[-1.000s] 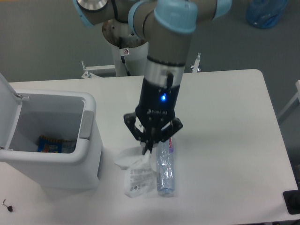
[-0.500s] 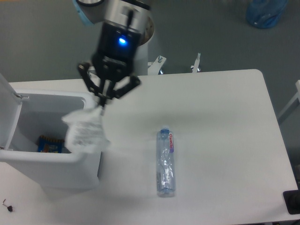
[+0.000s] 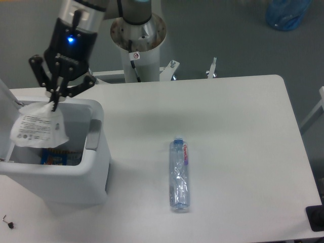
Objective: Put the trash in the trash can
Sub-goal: 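Carry the bag over the white trash bin and release it, then move the open gripper over the clear water bottle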
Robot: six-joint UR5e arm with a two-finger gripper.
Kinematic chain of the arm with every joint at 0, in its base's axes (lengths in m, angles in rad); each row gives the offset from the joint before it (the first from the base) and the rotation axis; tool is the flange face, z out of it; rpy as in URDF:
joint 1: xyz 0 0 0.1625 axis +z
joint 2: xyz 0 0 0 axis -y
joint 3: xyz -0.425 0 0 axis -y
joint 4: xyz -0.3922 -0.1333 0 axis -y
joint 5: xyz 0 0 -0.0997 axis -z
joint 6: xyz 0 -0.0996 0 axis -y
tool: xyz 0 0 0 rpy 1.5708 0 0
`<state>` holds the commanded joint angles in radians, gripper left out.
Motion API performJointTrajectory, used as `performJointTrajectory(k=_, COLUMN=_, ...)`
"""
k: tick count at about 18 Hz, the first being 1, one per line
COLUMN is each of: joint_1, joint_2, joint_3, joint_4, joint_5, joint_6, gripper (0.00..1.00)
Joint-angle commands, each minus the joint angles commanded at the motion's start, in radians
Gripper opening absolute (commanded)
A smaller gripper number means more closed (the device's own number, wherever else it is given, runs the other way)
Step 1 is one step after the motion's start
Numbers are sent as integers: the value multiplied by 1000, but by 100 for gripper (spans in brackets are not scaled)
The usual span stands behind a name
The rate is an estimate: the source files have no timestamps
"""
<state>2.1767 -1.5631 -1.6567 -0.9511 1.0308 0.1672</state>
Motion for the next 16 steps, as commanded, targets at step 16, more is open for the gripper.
performJointTrajectory(k=16, joint_1=291, joint_2=-93, joint_3=18, joint_4=8, joint_5=178, joint_6=66, gripper=100)
